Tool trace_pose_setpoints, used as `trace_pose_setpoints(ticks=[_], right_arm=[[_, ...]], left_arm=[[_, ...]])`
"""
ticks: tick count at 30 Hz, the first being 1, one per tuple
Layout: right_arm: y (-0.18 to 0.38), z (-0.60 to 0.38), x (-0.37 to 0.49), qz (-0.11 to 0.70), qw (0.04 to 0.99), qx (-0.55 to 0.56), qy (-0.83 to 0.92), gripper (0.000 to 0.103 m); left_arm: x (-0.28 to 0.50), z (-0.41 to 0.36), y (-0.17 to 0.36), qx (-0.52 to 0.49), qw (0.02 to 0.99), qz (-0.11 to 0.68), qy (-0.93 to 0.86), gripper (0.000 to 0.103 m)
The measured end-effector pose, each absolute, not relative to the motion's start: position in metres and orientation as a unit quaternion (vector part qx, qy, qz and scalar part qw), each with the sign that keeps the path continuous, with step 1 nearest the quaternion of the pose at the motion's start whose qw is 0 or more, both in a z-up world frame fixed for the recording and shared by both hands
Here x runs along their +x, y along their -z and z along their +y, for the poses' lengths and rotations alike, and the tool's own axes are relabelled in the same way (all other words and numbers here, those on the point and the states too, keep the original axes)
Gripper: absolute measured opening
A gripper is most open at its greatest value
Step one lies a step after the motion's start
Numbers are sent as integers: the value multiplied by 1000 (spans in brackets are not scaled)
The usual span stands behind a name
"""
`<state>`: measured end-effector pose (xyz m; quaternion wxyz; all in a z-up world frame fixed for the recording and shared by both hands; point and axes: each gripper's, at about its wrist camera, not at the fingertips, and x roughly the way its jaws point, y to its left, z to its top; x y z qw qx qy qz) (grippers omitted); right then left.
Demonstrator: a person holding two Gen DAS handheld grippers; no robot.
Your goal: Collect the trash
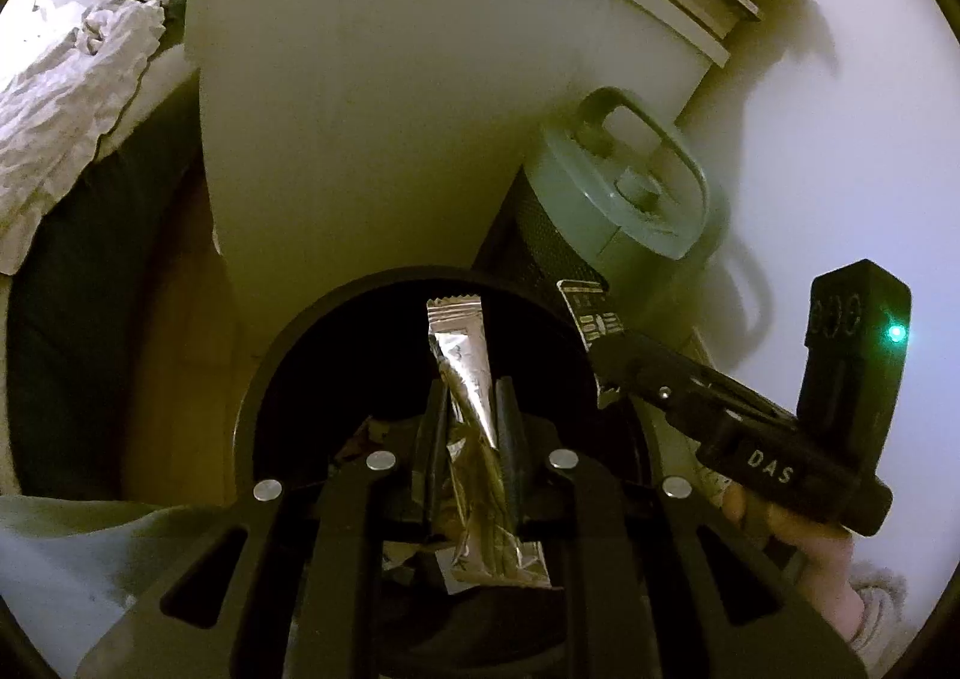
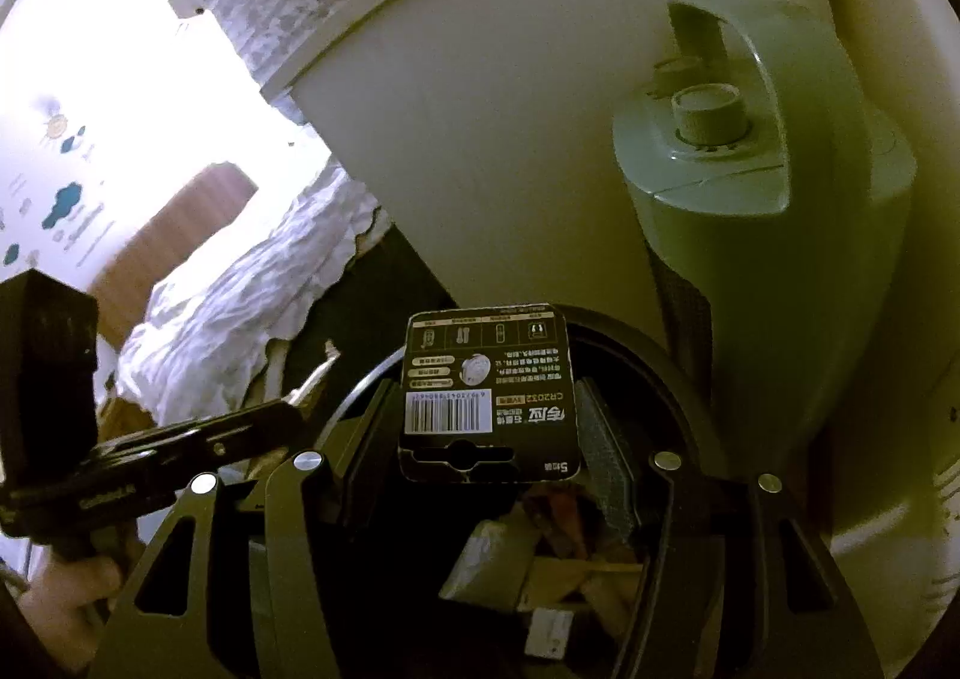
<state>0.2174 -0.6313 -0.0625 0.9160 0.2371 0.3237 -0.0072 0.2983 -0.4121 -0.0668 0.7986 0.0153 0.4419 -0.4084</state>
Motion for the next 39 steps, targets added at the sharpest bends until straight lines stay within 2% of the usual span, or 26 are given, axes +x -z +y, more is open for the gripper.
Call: trace_pose_setpoints(ticks=[4,7,9,10,17,20,23,28,31,39], right_arm=[[60,-627,218,318,920,229,4,60],[59,-625,216,310,924,223,4,73],[58,-626,215,305,926,224,4,73],[57,-627,214,302,927,224,5,73],[55,-628,204,286,929,235,11,73],[54,-621,197,283,932,225,11,75],[49,-610,188,279,935,218,3,76],[35,-587,154,251,940,232,-17,82],[20,-560,129,231,947,222,-33,88],[-24,-437,85,229,944,191,-140,92]], left_arm=[[298,-415,68,18,798,446,405,23],[298,-414,68,14,797,448,405,36],[297,-413,67,11,800,446,400,59],[296,-411,66,9,803,443,399,63],[282,-397,54,4,810,426,403,75],[269,-385,46,-1,817,413,403,85],[253,-369,36,-7,823,400,403,87],[211,-317,9,-21,858,350,375,98],[173,-268,-9,-20,891,319,323,98],[95,-138,-47,-37,948,288,132,98]])
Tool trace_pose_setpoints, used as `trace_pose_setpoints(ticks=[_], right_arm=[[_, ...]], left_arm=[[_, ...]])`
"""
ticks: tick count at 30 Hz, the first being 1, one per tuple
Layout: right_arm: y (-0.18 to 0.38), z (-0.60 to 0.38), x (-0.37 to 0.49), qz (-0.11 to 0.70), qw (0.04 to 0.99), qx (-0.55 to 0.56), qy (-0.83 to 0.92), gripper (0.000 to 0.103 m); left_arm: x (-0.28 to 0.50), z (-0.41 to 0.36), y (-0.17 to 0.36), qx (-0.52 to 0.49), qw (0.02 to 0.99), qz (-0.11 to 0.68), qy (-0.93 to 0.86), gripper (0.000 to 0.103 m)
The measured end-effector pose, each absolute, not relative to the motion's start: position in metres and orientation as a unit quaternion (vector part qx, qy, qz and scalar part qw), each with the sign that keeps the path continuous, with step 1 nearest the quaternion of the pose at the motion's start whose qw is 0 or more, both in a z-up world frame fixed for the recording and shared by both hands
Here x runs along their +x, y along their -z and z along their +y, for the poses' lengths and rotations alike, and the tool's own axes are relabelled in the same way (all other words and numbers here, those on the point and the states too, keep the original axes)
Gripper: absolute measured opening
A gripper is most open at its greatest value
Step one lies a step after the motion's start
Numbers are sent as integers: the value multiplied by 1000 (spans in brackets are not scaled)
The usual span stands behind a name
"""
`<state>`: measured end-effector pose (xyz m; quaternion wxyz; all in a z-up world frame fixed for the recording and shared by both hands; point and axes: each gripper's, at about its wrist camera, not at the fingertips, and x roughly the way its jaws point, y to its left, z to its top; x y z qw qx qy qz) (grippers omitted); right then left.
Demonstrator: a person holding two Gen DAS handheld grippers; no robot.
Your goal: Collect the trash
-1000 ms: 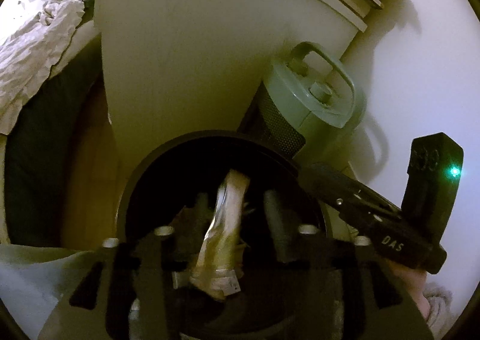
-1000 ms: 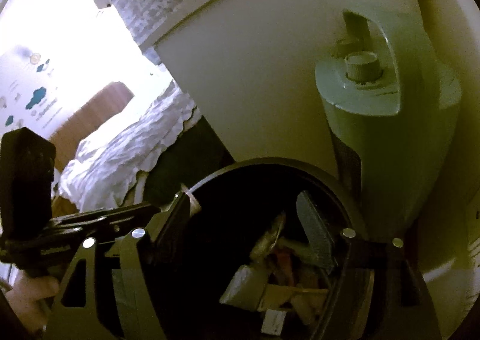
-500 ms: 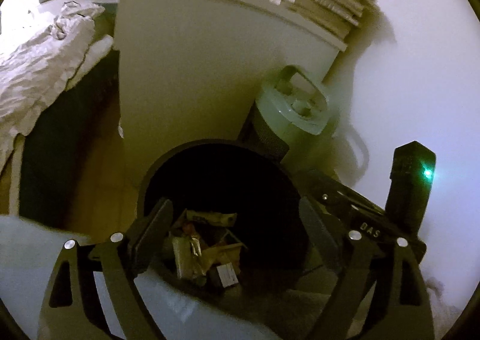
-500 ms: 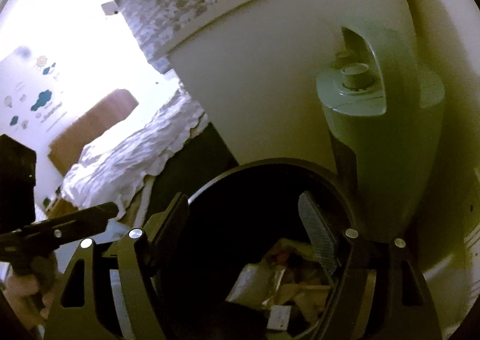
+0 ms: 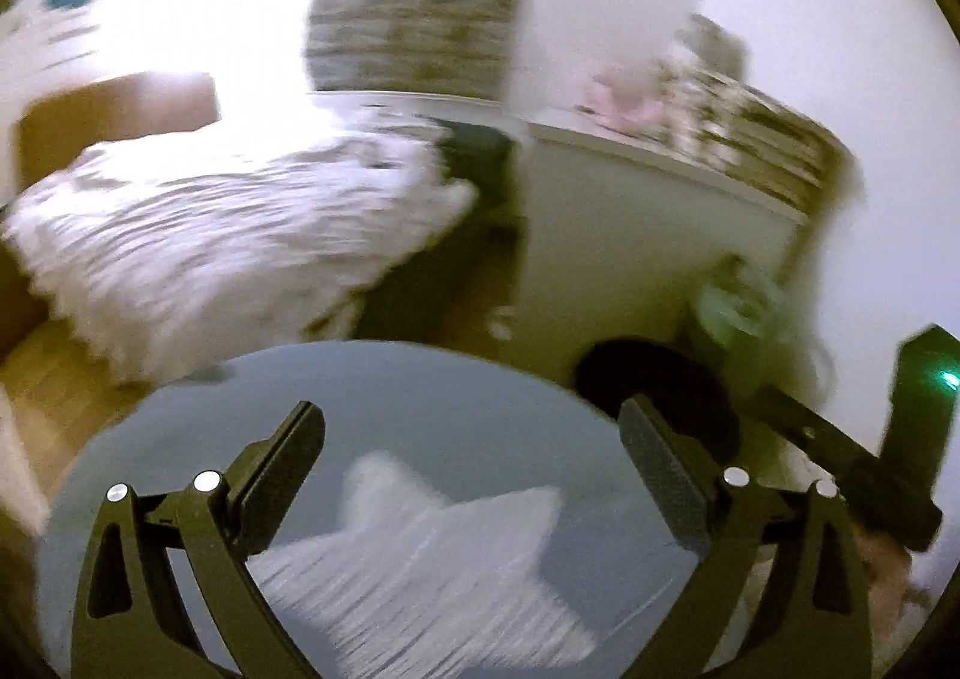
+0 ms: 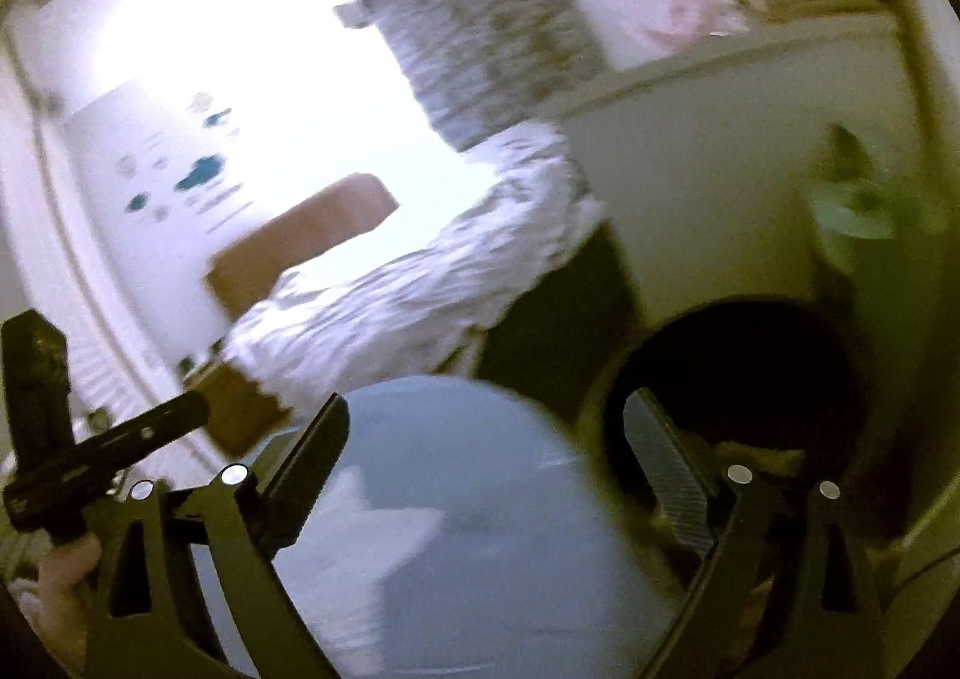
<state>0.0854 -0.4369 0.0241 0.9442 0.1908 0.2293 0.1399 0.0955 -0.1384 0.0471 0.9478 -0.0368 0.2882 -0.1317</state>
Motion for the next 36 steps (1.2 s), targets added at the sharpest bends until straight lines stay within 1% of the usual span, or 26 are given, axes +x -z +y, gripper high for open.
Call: trace_pose_setpoints(ticks=[4,6,9,13,18,27,36], right_arm=[[-54,-363,70,222,942,159,-195,96],[-66,-333,62,220,941,144,-213,96],[-81,-290,51,215,936,130,-246,97],[-94,-243,34,204,938,98,-262,98],[-102,-219,13,188,946,61,-258,98],[-95,-213,2,188,950,51,-243,98],[-93,-209,-6,187,949,53,-247,98]], left_arm=[[67,-86,-59,-61,956,279,70,98],[51,-63,-66,-69,958,273,46,98],[30,-42,-76,-74,964,253,23,98],[11,-18,-80,-82,965,248,-2,98],[5,-8,-75,-91,964,251,-9,98],[-2,0,-56,-99,960,260,-15,98],[-17,12,-53,-100,960,255,-61,98]])
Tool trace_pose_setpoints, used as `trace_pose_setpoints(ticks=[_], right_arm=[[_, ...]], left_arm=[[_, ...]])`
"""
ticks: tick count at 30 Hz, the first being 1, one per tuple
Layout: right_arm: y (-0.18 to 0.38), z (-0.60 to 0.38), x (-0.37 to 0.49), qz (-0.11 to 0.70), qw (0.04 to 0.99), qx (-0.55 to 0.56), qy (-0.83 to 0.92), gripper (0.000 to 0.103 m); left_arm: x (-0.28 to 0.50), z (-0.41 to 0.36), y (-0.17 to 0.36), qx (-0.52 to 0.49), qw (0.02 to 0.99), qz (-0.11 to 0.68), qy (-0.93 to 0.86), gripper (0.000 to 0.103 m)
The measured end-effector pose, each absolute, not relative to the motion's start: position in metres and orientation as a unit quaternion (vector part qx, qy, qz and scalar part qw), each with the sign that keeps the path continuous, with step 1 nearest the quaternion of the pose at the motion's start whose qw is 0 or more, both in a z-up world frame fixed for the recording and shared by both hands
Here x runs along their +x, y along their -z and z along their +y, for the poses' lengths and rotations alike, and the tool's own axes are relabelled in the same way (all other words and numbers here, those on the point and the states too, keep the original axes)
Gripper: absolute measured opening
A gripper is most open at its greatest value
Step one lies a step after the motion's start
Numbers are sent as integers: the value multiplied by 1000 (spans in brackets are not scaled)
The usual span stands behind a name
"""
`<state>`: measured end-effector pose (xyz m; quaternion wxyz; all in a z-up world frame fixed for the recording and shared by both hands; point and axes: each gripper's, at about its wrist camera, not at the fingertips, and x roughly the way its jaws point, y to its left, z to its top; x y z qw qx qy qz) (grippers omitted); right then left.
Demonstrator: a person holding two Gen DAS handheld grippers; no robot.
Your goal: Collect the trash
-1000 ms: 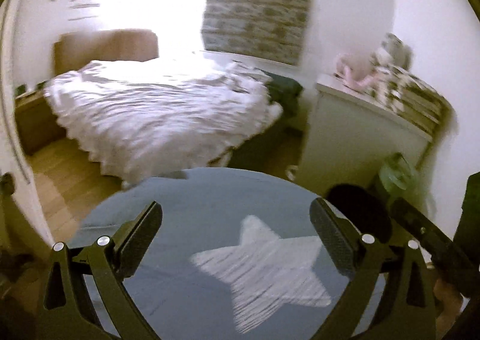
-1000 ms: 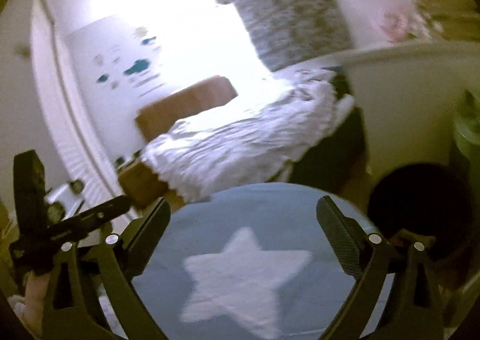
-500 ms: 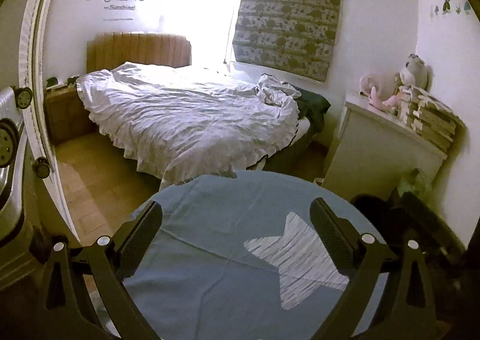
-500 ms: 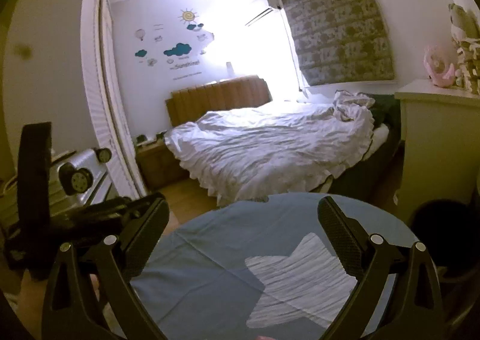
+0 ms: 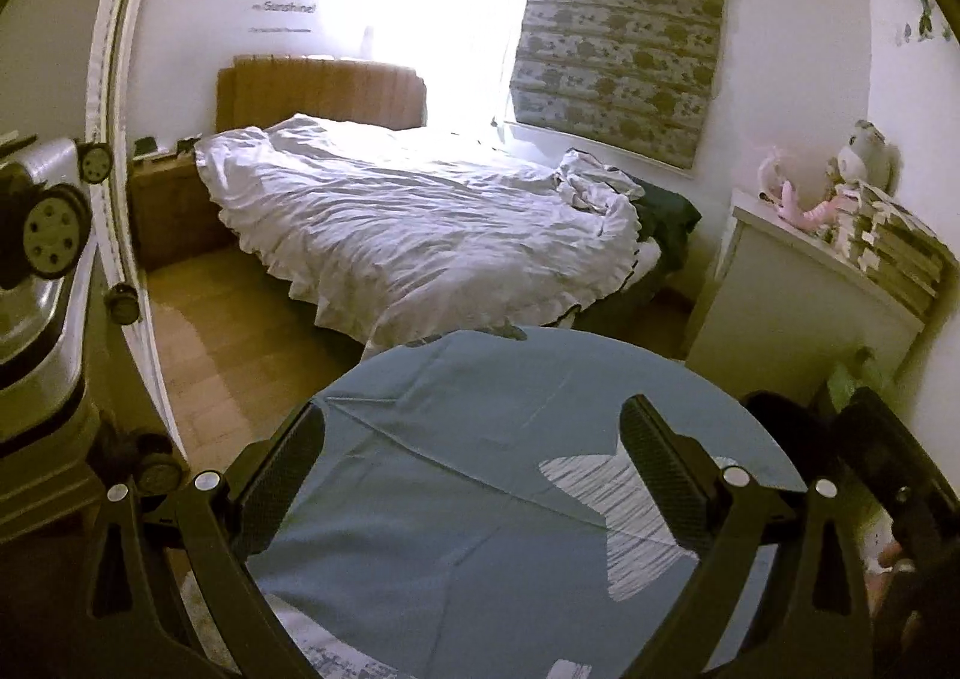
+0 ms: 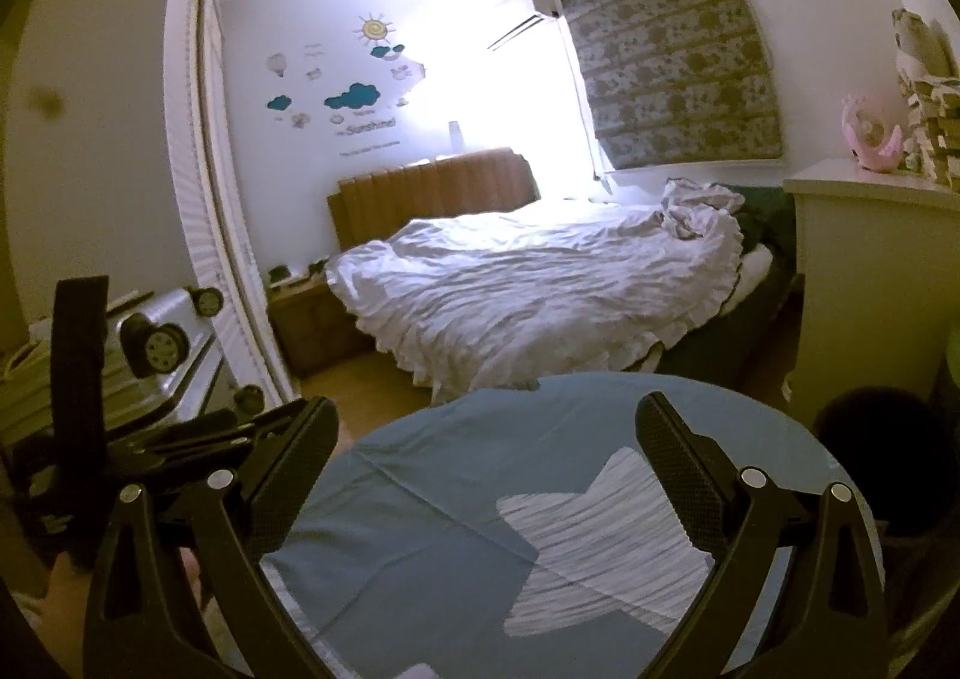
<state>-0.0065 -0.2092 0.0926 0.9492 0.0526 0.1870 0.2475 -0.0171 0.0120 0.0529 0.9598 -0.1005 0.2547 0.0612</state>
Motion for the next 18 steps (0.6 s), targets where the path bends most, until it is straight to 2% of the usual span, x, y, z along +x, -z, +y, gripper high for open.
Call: trace_pose_setpoints(ticks=[18], right_arm=[[-98,-208,-22,184,950,48,-248,98]], left_arm=[[-27,11,-60,-98,963,241,-72,98]])
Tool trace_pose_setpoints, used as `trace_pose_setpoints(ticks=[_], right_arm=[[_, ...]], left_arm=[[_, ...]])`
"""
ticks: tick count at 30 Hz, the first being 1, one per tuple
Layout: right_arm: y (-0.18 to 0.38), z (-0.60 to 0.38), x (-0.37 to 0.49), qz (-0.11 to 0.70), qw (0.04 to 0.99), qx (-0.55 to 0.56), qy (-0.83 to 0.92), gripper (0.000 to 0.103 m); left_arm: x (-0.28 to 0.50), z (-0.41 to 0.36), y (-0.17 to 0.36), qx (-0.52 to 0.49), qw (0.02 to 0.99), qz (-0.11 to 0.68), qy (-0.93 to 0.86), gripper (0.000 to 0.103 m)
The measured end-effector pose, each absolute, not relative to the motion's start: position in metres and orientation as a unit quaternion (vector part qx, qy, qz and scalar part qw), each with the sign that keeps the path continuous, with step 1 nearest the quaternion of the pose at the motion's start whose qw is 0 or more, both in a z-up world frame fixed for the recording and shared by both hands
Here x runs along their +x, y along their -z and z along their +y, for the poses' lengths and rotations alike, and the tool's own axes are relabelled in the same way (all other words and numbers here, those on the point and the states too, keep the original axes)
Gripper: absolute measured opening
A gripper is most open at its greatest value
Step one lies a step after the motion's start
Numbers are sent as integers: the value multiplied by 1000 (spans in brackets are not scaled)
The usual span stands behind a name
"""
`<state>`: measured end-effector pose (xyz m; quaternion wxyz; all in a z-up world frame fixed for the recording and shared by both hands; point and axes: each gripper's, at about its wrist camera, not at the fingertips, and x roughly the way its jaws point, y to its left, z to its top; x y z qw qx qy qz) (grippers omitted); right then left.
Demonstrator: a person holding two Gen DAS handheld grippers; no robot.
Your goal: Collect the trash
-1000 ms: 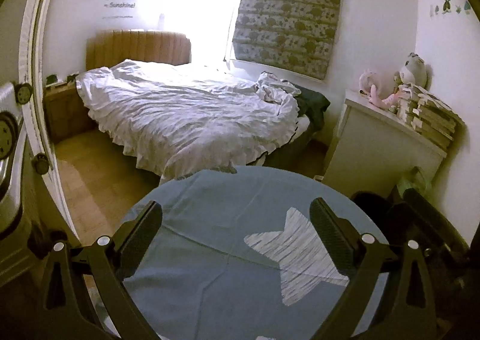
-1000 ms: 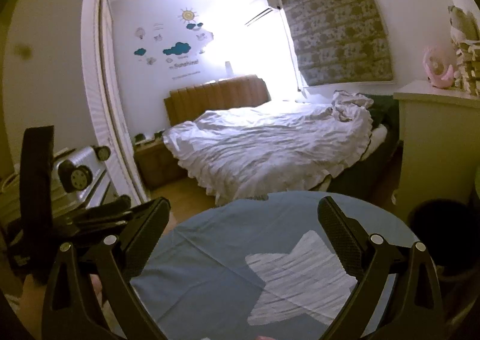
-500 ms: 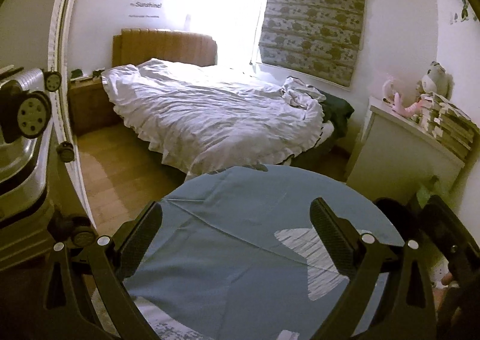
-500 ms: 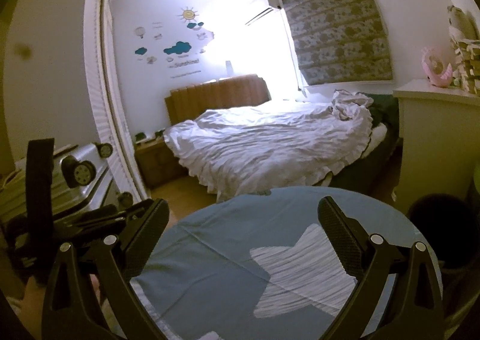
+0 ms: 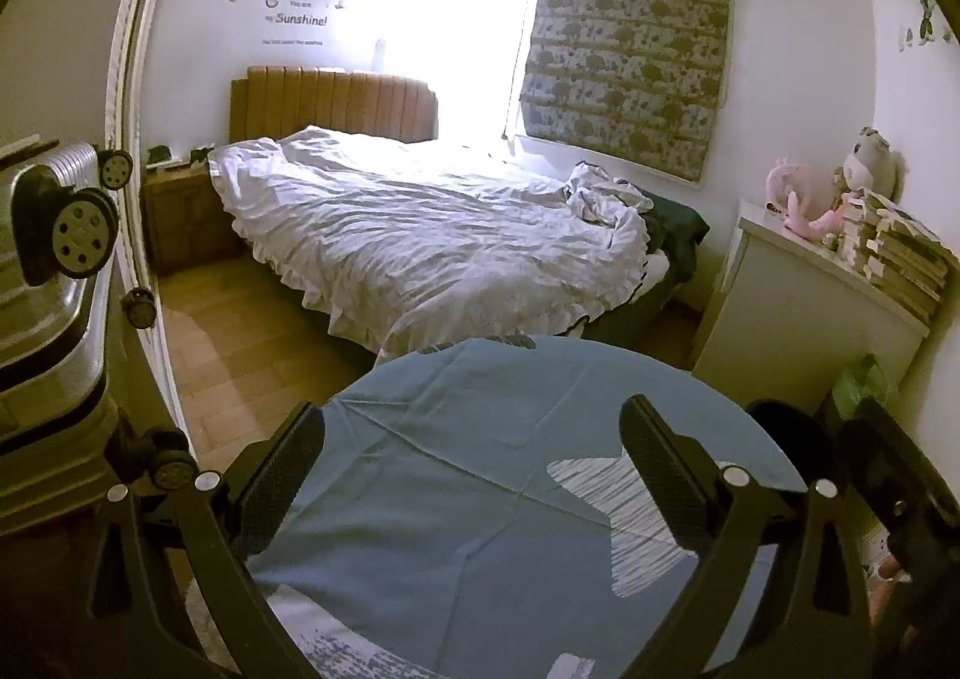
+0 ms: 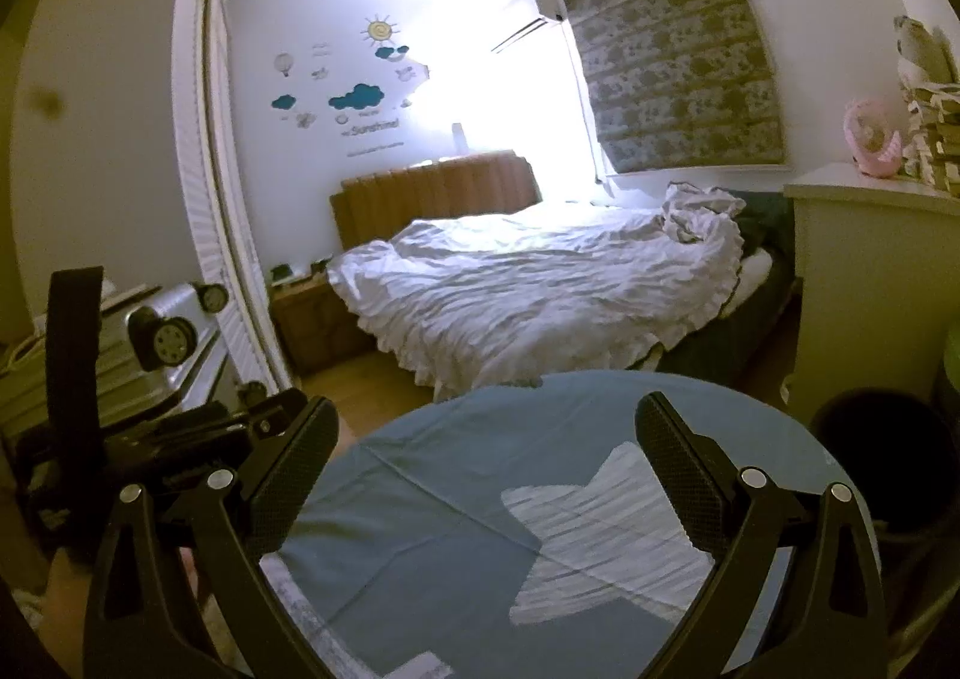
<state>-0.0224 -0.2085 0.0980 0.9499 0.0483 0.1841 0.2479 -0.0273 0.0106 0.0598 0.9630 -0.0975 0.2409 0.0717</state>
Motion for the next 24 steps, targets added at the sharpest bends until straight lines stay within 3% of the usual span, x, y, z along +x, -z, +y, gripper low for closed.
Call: trace_pose_setpoints(ticks=[24], right_arm=[[-92,-210,-26,190,950,52,-242,98]], left_arm=[[-28,12,-60,-98,961,249,-64,98]])
